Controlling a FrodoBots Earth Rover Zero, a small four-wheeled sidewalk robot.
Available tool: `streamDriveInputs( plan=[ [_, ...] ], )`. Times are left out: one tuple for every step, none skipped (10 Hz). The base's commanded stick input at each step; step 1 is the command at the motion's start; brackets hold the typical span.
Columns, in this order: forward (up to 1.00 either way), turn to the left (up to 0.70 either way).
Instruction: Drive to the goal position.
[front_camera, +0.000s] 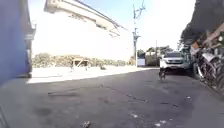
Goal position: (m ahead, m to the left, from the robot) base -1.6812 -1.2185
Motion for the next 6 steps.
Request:
streamDriveInputs(
  plan=[
    [0.0,0.0],
    [0.0,0.0],
    [0.0,0.0],
    [0.0,0.0],
    [0.0,0.0],
    [0.0,0.0]
  ],
)
